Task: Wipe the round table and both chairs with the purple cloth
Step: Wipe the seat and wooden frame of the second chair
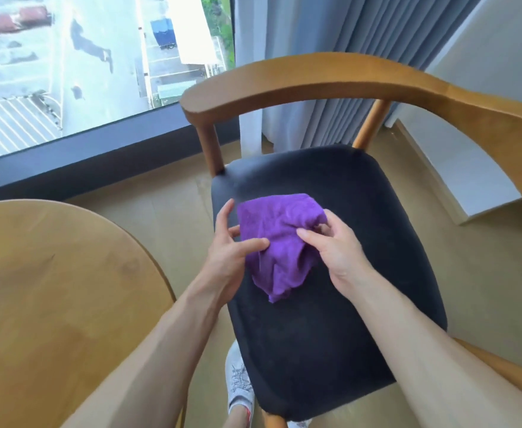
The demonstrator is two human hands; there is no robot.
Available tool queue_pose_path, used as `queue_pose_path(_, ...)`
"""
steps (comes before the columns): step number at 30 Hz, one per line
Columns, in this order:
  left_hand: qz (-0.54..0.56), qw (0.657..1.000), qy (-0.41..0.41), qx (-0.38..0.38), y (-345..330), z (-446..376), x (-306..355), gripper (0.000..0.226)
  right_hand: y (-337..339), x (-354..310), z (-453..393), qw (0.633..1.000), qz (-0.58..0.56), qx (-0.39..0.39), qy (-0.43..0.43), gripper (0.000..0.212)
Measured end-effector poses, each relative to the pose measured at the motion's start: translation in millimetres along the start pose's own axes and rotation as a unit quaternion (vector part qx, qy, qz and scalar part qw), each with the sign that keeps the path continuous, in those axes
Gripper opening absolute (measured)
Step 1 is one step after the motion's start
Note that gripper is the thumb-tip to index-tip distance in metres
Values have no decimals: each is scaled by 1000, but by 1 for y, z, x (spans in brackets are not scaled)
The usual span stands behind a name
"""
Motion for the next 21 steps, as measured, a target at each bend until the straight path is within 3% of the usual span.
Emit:
queue_pose_path(2,10,999,23,-35,11,-6,4,105,0,-9,-5,998,18,-32,52,14)
queue_pose_path(4,-36,997,12,-60,15,-10,10,88,0,-19,-11,995,27,-47,82,18)
queue_pose_path(8,-149,988,-18,-35,29,-16,31,51,2,-39,-24,983,125,-54,124,28)
queue_pose_path(10,-174,984,-35,-30,42,-20,43,43,4,-44,-33,984,130,-58,109,43)
queue_pose_path(15,-219,973,-69,-24,51,-23,66,40,8,-46,-55,988,96,-121,27,45)
queue_pose_path(18,-307,945,-111,-19,46,-27,80,37,10,-48,-67,972,191,-128,43,34)
queue_pose_path(21,-414,895,-164,7,42,-35,96,20,1,-49,-79,954,276,-98,57,29)
Point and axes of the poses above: each hand's wrist, its own z-axis away from the middle knuckle, its own y-axis out of the back of the hand, x = y × z, the point moved 1 cm from there along -z, towards the middle knuckle, and after that the axes turned 6 degrees about y, right-handed, at the moved point
